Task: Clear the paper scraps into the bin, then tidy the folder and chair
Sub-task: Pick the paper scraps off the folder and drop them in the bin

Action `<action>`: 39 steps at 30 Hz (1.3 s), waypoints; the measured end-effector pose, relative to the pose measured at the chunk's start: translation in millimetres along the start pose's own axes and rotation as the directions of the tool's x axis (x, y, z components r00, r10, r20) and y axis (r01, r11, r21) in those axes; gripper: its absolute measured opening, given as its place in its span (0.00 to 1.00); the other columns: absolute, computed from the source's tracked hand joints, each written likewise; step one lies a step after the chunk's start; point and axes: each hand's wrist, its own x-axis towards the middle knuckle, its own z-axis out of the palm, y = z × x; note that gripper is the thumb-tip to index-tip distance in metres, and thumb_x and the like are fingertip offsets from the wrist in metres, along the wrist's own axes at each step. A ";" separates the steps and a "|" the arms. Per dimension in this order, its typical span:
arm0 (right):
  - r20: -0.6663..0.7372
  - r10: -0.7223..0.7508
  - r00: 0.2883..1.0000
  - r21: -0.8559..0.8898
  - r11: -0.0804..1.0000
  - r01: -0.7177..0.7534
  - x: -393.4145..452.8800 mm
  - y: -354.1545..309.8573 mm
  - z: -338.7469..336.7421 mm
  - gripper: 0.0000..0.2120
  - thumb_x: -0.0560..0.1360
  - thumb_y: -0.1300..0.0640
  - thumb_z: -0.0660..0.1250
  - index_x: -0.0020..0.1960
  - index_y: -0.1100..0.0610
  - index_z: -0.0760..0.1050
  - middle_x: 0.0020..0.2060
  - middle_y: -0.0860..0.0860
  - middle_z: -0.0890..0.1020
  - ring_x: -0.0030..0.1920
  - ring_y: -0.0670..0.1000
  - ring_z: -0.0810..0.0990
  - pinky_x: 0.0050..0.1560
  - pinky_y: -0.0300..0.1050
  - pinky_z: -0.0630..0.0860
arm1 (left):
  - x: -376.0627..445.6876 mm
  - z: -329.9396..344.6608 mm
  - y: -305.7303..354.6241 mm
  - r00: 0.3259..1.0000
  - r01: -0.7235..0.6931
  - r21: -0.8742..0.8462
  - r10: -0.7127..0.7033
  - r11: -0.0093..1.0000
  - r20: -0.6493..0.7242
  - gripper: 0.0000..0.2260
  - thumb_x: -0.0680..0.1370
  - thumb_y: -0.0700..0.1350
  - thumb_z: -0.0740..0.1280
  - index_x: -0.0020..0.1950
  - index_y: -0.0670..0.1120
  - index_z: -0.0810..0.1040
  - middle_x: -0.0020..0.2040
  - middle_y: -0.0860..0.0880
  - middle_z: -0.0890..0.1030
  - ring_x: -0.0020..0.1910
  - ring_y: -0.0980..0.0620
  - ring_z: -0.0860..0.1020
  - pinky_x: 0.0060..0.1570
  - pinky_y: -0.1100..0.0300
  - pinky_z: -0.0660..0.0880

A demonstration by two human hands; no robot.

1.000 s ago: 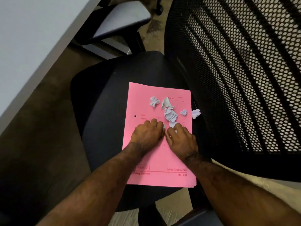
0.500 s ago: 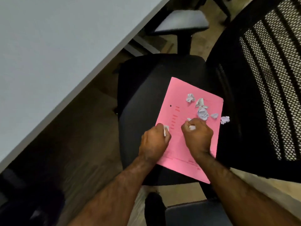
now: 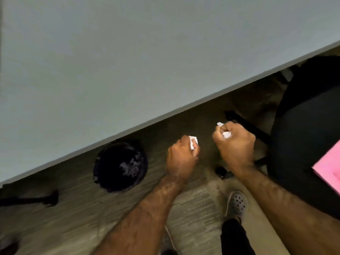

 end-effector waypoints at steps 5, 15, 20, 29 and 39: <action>0.244 -0.104 0.964 0.036 0.995 0.098 -75.1 -41.1 127.8 0.02 0.68 0.59 0.73 0.38 0.57 0.81 0.33 0.55 0.80 0.33 0.50 0.77 0.36 0.40 0.74 | -30.3 -32.4 -155.7 0.984 0.155 0.157 -0.137 0.975 -0.117 0.15 0.80 0.49 0.59 0.45 0.41 0.80 0.42 0.41 0.83 0.42 0.42 0.81 0.43 0.51 0.75; 0.661 -0.418 0.624 0.249 0.906 0.343 -166.3 -28.6 363.8 0.14 0.75 0.47 0.64 0.35 0.53 0.75 0.33 0.56 0.81 0.36 0.56 0.79 0.35 0.44 0.70 | -44.9 -10.3 -368.8 0.745 0.579 0.033 -0.512 0.815 -0.428 0.14 0.77 0.50 0.63 0.52 0.39 0.77 0.46 0.37 0.83 0.45 0.35 0.81 0.41 0.50 0.75; 0.547 -0.561 0.621 0.207 0.810 0.549 -174.5 -7.5 440.1 0.32 0.75 0.33 0.52 0.32 0.58 0.76 0.30 0.54 0.81 0.32 0.54 0.79 0.33 0.44 0.71 | -38.4 17.3 -416.6 0.663 0.510 -0.035 -0.418 0.859 -0.621 0.15 0.80 0.48 0.61 0.45 0.36 0.77 0.39 0.34 0.82 0.38 0.33 0.80 0.34 0.51 0.72; 0.909 -0.295 0.295 0.024 0.742 0.670 -190.5 35.9 453.8 0.33 0.75 0.32 0.41 0.76 0.44 0.55 0.77 0.55 0.57 0.76 0.60 0.53 0.73 0.64 0.55 | -57.4 49.0 -453.9 0.767 0.634 0.141 -0.596 0.760 -0.238 0.25 0.82 0.54 0.45 0.78 0.50 0.47 0.80 0.50 0.44 0.78 0.48 0.42 0.75 0.46 0.42; 0.876 -0.307 0.371 0.038 0.812 0.582 -192.5 -43.8 281.4 0.29 0.79 0.37 0.45 0.71 0.50 0.68 0.69 0.57 0.72 0.69 0.60 0.68 0.69 0.55 0.63 | -111.1 -34.7 -334.0 0.868 0.496 0.283 -0.459 0.821 -0.190 0.24 0.82 0.53 0.47 0.76 0.46 0.61 0.77 0.46 0.60 0.76 0.44 0.56 0.73 0.44 0.56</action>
